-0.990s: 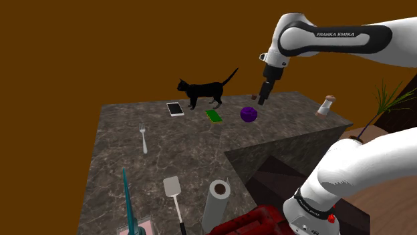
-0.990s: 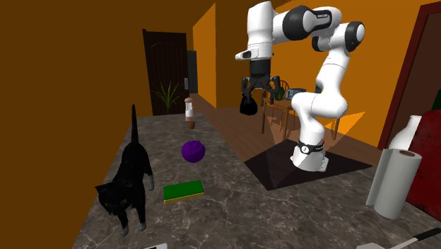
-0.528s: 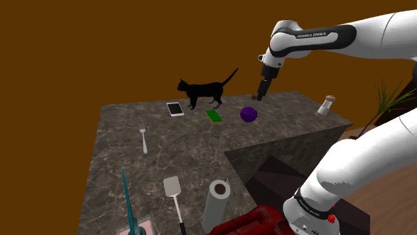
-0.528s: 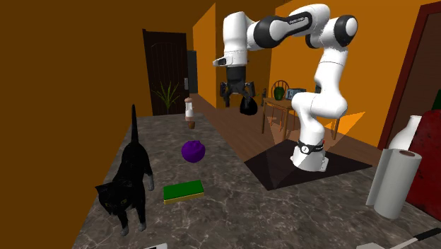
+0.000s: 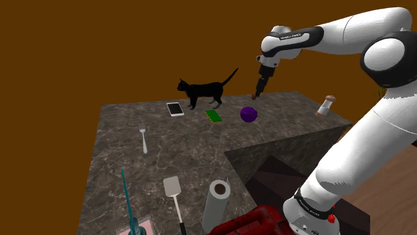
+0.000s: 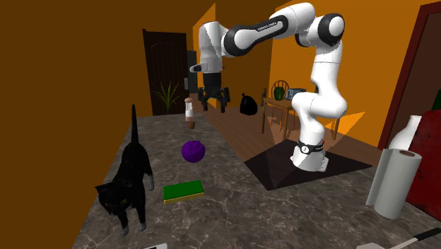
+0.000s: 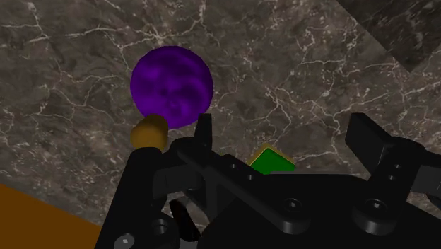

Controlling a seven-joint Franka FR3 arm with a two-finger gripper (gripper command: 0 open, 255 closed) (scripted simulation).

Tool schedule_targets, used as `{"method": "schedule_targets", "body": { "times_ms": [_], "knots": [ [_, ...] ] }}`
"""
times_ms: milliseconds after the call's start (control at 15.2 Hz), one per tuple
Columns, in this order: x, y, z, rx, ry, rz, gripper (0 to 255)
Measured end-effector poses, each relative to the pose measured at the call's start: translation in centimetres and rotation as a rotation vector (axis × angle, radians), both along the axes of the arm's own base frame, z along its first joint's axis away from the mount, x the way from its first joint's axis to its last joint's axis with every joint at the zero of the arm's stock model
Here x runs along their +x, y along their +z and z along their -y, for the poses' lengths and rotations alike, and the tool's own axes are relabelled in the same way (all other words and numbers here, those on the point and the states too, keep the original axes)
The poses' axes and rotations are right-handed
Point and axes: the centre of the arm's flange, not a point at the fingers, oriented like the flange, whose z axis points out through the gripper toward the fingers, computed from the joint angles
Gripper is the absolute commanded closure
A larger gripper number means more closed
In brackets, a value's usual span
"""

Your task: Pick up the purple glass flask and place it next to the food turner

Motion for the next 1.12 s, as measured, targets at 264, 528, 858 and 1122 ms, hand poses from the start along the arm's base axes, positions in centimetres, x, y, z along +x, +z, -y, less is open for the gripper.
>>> {"method": "schedule_targets", "body": {
  "times_ms": [264,528,858,1122],
  "knots": [
    [2.3,-1.0,4.3,-0.003,0.006,0.005,0],
    [4.7,-2.2,8.5,-0.006,0.011,0.009,0],
    [5.1,-4.6,9.2,-0.006,0.013,0.01,0],
    [5.1,-6.3,9.1,-0.006,0.013,0.01,0]
  ]
}}
